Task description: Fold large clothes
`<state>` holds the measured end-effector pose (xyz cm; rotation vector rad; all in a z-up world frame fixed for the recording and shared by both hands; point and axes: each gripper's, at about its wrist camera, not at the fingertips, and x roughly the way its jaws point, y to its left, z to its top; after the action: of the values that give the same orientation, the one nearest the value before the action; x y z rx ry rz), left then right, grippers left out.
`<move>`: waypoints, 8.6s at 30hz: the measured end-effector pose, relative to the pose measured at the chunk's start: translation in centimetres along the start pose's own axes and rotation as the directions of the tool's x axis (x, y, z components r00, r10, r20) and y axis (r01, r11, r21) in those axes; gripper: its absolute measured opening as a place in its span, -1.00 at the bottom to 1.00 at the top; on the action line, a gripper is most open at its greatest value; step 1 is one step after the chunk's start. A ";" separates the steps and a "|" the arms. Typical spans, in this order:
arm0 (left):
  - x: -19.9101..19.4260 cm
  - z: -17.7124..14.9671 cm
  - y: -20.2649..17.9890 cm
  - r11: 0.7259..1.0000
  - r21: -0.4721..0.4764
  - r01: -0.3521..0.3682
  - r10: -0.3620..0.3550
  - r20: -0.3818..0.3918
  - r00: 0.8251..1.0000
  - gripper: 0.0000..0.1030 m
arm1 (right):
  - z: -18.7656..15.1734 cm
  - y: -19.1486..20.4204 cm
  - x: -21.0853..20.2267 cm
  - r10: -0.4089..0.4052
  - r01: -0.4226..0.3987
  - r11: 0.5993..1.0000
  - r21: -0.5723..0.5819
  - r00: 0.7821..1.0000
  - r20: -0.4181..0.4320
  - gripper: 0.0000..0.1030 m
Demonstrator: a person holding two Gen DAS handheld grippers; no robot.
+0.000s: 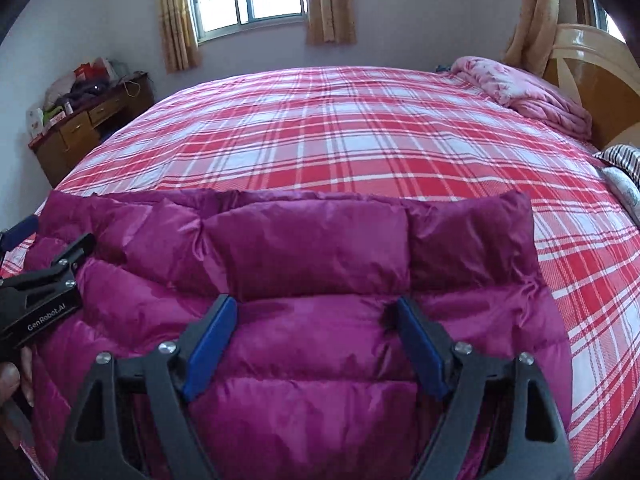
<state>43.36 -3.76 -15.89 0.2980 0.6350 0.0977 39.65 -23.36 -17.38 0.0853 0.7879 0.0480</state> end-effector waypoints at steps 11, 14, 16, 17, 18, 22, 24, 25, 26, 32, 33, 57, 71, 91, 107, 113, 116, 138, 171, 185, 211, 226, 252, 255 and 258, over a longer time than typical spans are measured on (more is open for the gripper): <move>2.4 -0.6 -0.2 0.998 -0.035 0.052 -0.054 -0.065 0.996 0.89 | -0.4 -0.1 0.9 -0.003 0.003 1.000 0.027 1.000 -0.014 0.66; 2.9 -0.7 -0.3 0.998 -0.034 0.054 -0.057 -0.084 0.995 0.91 | -0.3 -0.1 1.2 -0.010 0.011 1.000 0.027 1.000 -0.028 0.67; 3.2 -0.7 -0.3 0.998 -0.036 0.059 -0.062 -0.100 0.993 0.92 | -0.3 -0.2 1.4 -0.011 0.013 0.999 0.030 0.999 -0.037 0.68; 3.4 -0.7 -0.4 0.997 -0.037 0.061 -0.065 -0.108 0.992 0.93 | -0.3 -0.2 1.5 -0.011 0.013 0.999 0.032 0.999 -0.042 0.68; 3.6 -0.7 -0.4 0.997 -0.037 0.064 -0.068 -0.116 0.991 0.94 | -0.3 -0.2 1.6 -0.012 0.014 0.999 0.033 0.999 -0.046 0.68; 4.1 -0.7 -0.5 0.997 -0.037 0.067 -0.071 -0.139 0.988 0.96 | -0.3 -0.1 2.0 -0.024 0.026 0.999 0.031 0.998 -0.062 0.70; 4.3 -0.8 -0.6 0.997 -0.034 0.067 -0.072 -0.148 0.986 0.97 | -0.3 0.0 2.1 -0.033 0.034 0.999 0.026 0.997 -0.071 0.71; 4.3 -0.8 -0.6 0.997 -0.035 0.068 -0.072 -0.151 0.986 0.97 | -0.3 0.0 2.2 -0.036 0.038 0.999 0.025 0.997 -0.075 0.71; 4.4 -0.8 -0.6 0.997 -0.035 0.068 -0.073 -0.155 0.985 0.98 | -0.3 0.0 2.3 -0.039 0.041 0.999 0.024 0.996 -0.079 0.72; 4.7 -0.8 -0.7 0.998 -0.026 0.063 -0.066 -0.167 0.984 0.98 | -0.4 0.3 2.6 -0.066 0.067 0.998 0.009 0.993 -0.099 0.74; 4.8 -0.8 -0.7 0.998 -0.026 0.062 -0.066 -0.167 0.984 0.98 | -0.3 0.4 2.7 -0.069 0.070 0.998 0.007 0.993 -0.101 0.75; 4.9 -0.9 -0.8 0.998 -0.019 0.052 -0.055 -0.164 0.985 0.98 | -0.4 0.8 3.1 -0.104 0.104 0.995 -0.009 0.988 -0.111 0.78; -4.8 0.1 0.5 0.987 -0.079 0.139 -0.142 -0.025 0.990 0.98 | -1.1 0.4 -2.7 -0.063 0.064 0.998 0.013 0.997 -0.046 0.82; -2.1 -4.7 -4.6 0.988 -0.002 0.155 -0.154 -0.136 0.979 0.98 | -5.5 -2.8 -3.8 -0.187 0.187 0.982 0.009 0.982 -0.029 1.00; -1.9 -4.7 -4.2 0.988 -0.004 0.153 -0.153 -0.132 0.979 0.98 | -5.7 -2.4 -3.3 -0.219 0.218 0.976 -0.021 0.975 -0.042 1.00; -2.1 -4.6 -4.0 0.987 -0.007 0.159 -0.159 -0.133 0.978 0.98 | -5.7 -2.3 -3.3 -0.221 0.220 0.975 -0.024 0.975 -0.038 1.00; -3.4 -4.3 -2.5 0.986 -0.019 0.165 -0.166 -0.129 0.978 0.98 | -5.6 -2.3 -3.5 -0.205 0.205 0.979 -0.022 0.978 -0.044 1.00; -6.5 -12.9 10.1 0.909 -0.361 0.208 -0.268 -0.127 0.955 0.98 | -9.7 7.5 -6.0 -0.104 0.108 0.982 -0.157 0.994 0.031 1.00; -19.0 -4.6 4.2 0.871 -0.051 0.489 -0.479 0.139 0.867 -0.77 | -9.9 5.9 -10.1 -0.080 0.086 0.980 -0.182 0.996 0.038 0.93; -22.9 -2.5 -11.1 0.771 0.290 0.567 -0.614 0.104 0.782 -0.77 | -12.6 -8.6 -13.0 -0.200 0.199 0.978 0.061 0.980 0.014 0.93; -25.7 -4.2 -16.9 0.728 0.401 0.557 -0.679 0.308 0.666 0.65 | -14.9 -15.5 -12.5 -0.255 0.241 0.942 0.232 0.967 0.030 1.00; -14.1 -1.5 -13.5 0.898 0.103 0.427 -0.439 0.202 0.875 0.76 | -12.1 -14.2 -19.6 -0.068 -0.032 0.951 0.308 0.949 0.308 0.82; -10.4 3.8 -8.2 0.932 -0.131 0.338 -0.316 0.162 0.935 0.77 | 1.3 -7.7 -13.8 0.083 -0.126 0.978 0.165 0.966 0.245 0.33; -9.2 3.5 -9.2 0.927 -0.140 0.347 -0.333 0.117 0.936 0.77 | 2.1 -8.2 -10.1 0.059 -0.095 0.979 0.182 0.979 0.194 0.33; -7.8 3.3 -10.9 0.939 -0.107 0.327 -0.321 0.071 0.944 0.77 | 1.0 -9.4 -8.1 0.020 -0.048 0.977 0.208 0.991 0.135 0.27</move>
<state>39.07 -16.33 -12.20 0.0786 0.6158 -0.1889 34.77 -33.40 -11.91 0.3004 0.6565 -0.0092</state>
